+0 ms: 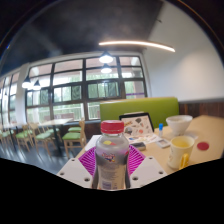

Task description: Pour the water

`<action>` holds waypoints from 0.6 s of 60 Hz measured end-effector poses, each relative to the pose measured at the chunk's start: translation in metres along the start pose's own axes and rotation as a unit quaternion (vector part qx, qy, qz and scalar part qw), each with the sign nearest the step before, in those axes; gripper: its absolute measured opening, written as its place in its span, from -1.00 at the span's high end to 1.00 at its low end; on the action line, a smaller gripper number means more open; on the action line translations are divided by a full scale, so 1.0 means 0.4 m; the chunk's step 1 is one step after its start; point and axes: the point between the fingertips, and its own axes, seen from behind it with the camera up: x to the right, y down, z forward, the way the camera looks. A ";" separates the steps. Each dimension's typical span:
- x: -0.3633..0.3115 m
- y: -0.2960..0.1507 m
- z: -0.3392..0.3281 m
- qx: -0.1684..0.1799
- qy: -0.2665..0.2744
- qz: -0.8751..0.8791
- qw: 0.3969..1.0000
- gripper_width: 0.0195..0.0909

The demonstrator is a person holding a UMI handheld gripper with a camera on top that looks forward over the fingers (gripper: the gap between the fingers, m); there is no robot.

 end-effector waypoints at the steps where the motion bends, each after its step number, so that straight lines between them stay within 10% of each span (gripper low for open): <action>1: 0.002 -0.002 0.003 -0.004 -0.006 0.022 1.000 0.53; 12: 0.107 -0.131 0.031 0.013 -0.078 0.366 0.927 0.54; 26: 0.311 -0.215 0.004 0.045 -0.117 0.773 0.622 0.54; 36: 0.350 -0.219 -0.052 0.071 -0.104 0.851 0.511 0.54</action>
